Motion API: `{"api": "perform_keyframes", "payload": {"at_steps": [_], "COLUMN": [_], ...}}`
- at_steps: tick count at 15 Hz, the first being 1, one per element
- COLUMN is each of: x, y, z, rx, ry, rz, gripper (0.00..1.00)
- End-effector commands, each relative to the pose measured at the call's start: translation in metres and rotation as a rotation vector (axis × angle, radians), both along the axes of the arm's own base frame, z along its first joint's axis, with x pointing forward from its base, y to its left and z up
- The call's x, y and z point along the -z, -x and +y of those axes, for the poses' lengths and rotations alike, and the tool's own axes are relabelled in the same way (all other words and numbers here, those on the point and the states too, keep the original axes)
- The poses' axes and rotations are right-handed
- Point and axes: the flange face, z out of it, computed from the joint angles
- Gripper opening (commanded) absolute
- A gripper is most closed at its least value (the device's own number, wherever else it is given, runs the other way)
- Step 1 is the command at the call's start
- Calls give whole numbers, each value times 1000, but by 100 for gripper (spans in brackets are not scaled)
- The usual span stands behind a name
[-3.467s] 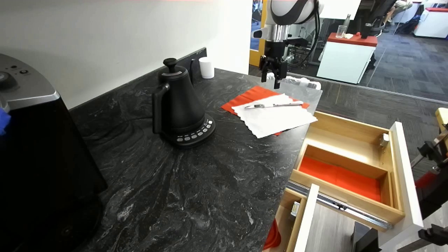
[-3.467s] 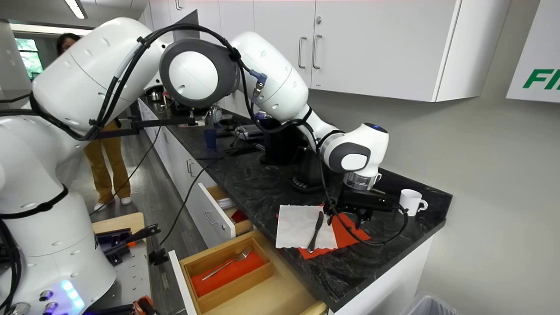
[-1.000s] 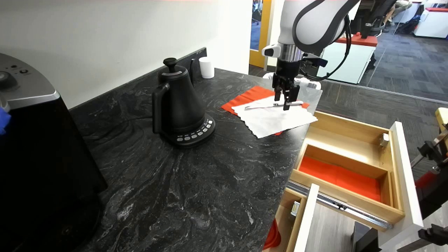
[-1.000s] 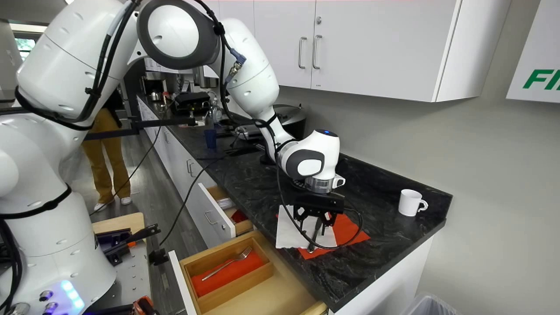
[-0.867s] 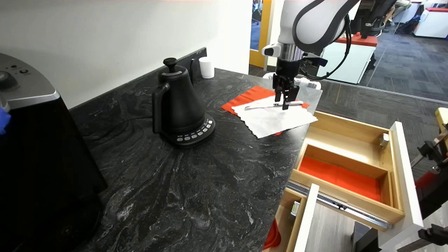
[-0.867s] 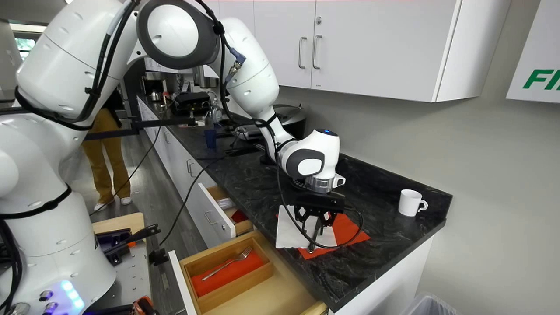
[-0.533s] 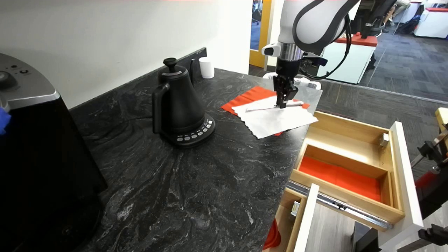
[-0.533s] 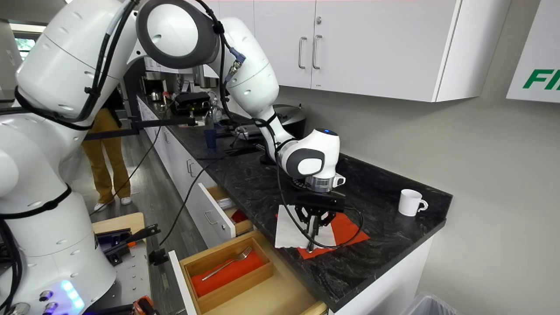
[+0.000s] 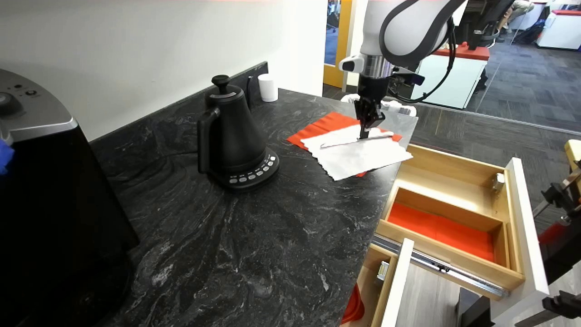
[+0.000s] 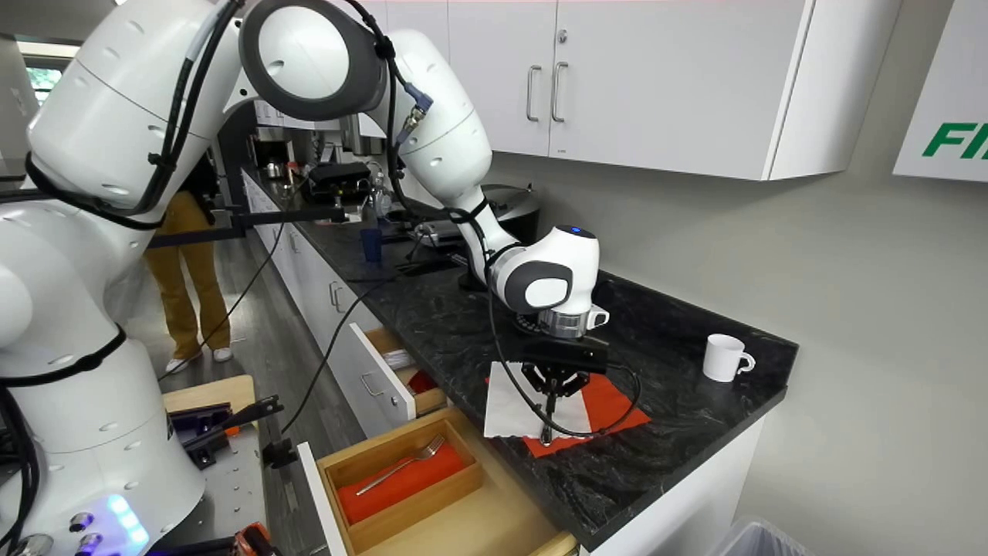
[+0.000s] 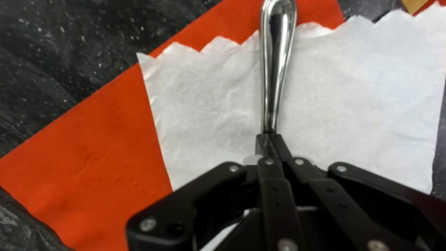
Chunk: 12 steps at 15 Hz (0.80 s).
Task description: Put the fork and knife in the left segment of the open drawer
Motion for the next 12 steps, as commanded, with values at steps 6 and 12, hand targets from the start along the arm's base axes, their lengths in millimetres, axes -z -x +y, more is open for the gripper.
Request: {"api": "perform_keyframes", "payload": {"at_steps": [6, 12], "x": [1, 6], "y": [10, 12], "z": [2, 5], "rx": [-5, -19], "ry": [-8, -11], "rz": [17, 24], "gripper": [53, 20]}}
